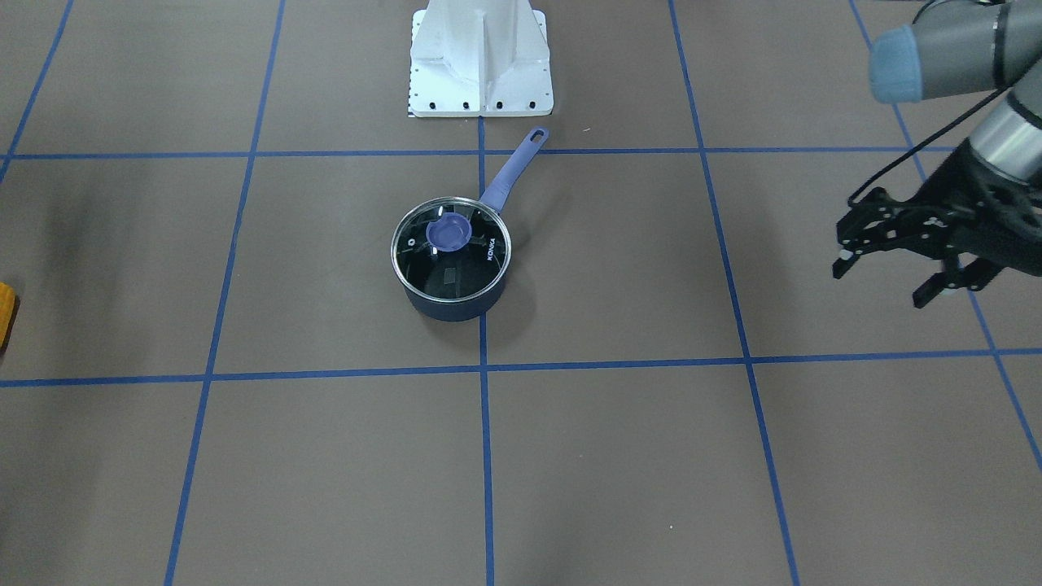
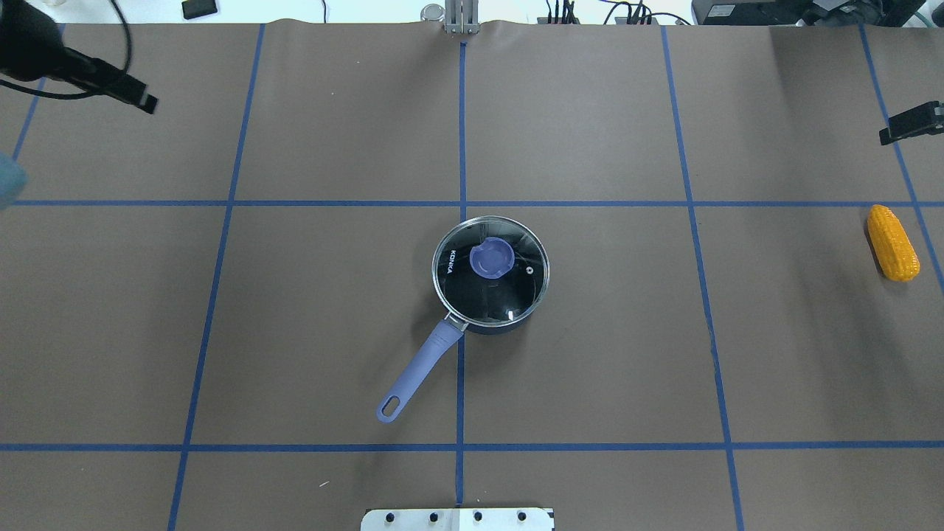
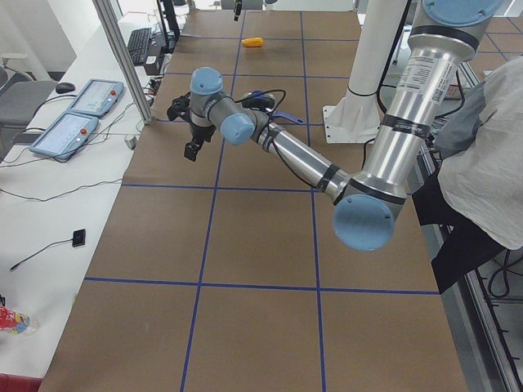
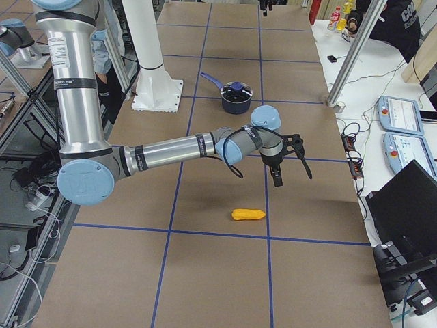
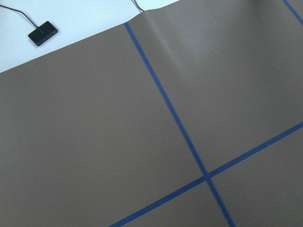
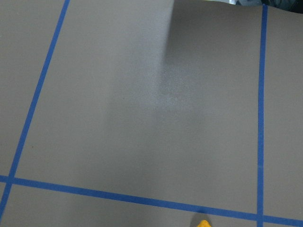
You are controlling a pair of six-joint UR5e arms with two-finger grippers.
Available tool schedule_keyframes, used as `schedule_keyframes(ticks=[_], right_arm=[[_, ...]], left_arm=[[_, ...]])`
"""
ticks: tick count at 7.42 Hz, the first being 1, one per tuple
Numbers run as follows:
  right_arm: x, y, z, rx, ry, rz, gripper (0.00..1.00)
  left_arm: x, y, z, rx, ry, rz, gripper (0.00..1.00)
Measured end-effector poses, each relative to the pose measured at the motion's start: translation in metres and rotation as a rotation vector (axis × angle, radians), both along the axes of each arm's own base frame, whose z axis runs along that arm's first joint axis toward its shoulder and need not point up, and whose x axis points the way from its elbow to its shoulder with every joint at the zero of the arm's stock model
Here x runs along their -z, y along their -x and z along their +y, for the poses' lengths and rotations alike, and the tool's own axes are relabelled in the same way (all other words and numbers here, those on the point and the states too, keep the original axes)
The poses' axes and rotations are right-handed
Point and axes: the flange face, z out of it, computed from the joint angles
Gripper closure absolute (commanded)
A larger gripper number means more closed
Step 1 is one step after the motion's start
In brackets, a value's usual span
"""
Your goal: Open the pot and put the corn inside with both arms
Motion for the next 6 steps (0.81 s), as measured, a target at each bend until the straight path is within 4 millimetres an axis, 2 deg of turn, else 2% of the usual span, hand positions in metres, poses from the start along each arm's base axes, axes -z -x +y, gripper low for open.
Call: schedule_keyframes(ticks=[1,3,6], right_arm=[[-0.004,0.006,0.001,-0.008,0.018,0.003,0.0],[-0.021,0.008,0.007,0.0,0.046,0.015,0.0],[-0.06,0.009,0.009,0.08,0.019,0.05,0.0]], left_arm=[[0.045,-0.039,0.004,0.018,0.087,0.023,0.01],[0.127,-0.111,0.033,0.078,0.268,0.067,0.01],[0.205,-0.211,0.08,0.151,0.377,0.065,0.0]])
